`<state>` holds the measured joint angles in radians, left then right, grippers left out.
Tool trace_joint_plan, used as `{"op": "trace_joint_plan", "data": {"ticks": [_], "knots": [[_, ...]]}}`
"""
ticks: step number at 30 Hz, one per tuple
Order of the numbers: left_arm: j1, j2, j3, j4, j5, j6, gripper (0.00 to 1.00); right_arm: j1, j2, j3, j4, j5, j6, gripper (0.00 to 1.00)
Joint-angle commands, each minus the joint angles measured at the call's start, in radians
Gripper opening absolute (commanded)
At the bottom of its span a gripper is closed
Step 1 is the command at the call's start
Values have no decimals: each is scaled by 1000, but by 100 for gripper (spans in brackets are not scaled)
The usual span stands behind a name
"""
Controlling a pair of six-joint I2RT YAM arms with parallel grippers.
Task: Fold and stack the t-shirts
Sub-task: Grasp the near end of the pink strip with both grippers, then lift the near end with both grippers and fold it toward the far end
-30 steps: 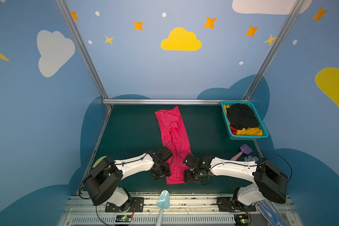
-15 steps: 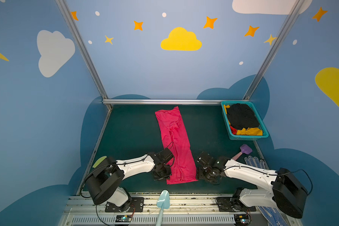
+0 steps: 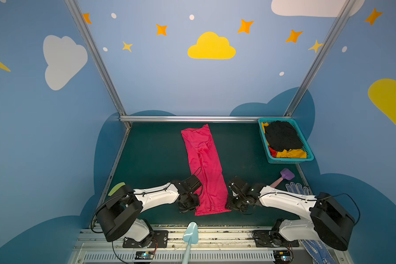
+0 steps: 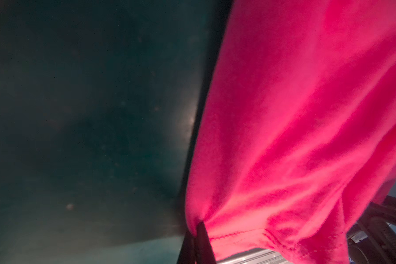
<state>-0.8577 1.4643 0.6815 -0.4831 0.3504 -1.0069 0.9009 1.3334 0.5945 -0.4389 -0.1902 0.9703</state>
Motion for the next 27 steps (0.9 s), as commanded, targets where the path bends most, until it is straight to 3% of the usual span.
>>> {"op": "trace_joint_plan", "data": {"ticks": [1, 4, 11, 19, 27], "knots": [[-16, 6, -39, -51, -29, -6, 5, 8, 22, -34, 27, -32, 16, 18], [-15, -25, -39, -69, -45, -6, 5, 23, 9, -39, 34, -37, 26, 0], [11, -134, -6, -159, -96, -9, 5, 49, -7, 48, -49, -29, -7, 0], [135, -259, 49, -210, -129, -1, 5, 0, -11, 227, -175, 26, -106, 0], [295, -129, 228, -239, -90, 151, 5, -142, 118, 447, -211, -4, -270, 0]]}}
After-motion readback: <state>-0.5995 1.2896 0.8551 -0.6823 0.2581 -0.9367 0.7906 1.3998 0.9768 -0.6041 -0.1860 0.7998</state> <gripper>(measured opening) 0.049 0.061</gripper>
